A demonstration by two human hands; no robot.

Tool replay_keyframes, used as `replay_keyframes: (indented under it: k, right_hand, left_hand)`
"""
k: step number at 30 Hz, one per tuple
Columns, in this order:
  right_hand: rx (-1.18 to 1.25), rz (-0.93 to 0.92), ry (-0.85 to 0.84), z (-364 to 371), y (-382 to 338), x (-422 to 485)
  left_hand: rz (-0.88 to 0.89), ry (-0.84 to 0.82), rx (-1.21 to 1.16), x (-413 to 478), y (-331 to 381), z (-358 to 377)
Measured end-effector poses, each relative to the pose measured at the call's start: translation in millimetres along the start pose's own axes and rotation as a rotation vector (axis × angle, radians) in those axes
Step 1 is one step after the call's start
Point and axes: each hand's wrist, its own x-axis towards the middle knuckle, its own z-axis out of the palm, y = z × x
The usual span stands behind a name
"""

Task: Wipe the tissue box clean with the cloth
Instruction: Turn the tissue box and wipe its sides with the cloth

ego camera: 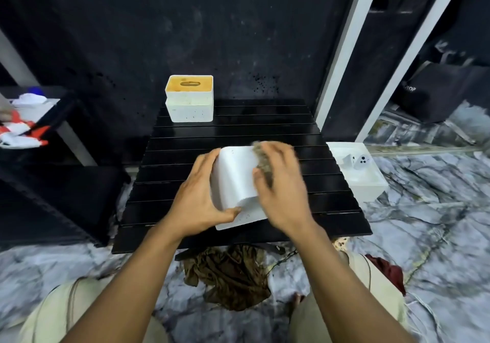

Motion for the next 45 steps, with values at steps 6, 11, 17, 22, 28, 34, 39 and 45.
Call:
replay_keyframes:
  k: [6,11,17,22,28,34,39,45]
  right_hand:
    - [-0.257,-0.293,-0.187,25.6,-7.4,0.5]
    - [-0.383,0.164,-0.102,17.5,17.1,35.9]
    - [-0.316,-0.424,-0.447,48.2,-32.9,13.8]
    - [-0.362,-0.161,-0.206,28.7,4.7,30.5]
    - [-0.384,-0.312,-0.241,42.2,-16.1,26.4]
    - [-0.271,-0.223,-0.213,26.4,4.4,27.7]
    - [-0.34,-0.174,-0.138,21.5,7.9,24.9]
    - [-0.05,-0.21,0.145,27.3,17.8,1.4]
  left_hand:
    - [-0.047,0.119,-0.173,-27.1,-31.9,13.7]
    - [-0.121,0.138,-0.227,-31.3,-38.7,24.1]
    - [-0.051,0.127,-0.229,-30.1,-42.3,22.1]
    - [-0.084,0.108,-0.257,-30.8,-44.0,20.1]
    - [-0.08,0.113,-0.251,-30.6,-41.3,21.2]
    - [-0.084,0.11,-0.258,-31.9,-45.6,21.3]
    - [-0.109,0.108,-0.265,-29.9,-47.9,23.5]
    - [-0.159,0.113,-0.345,-18.2,-43.0,13.1]
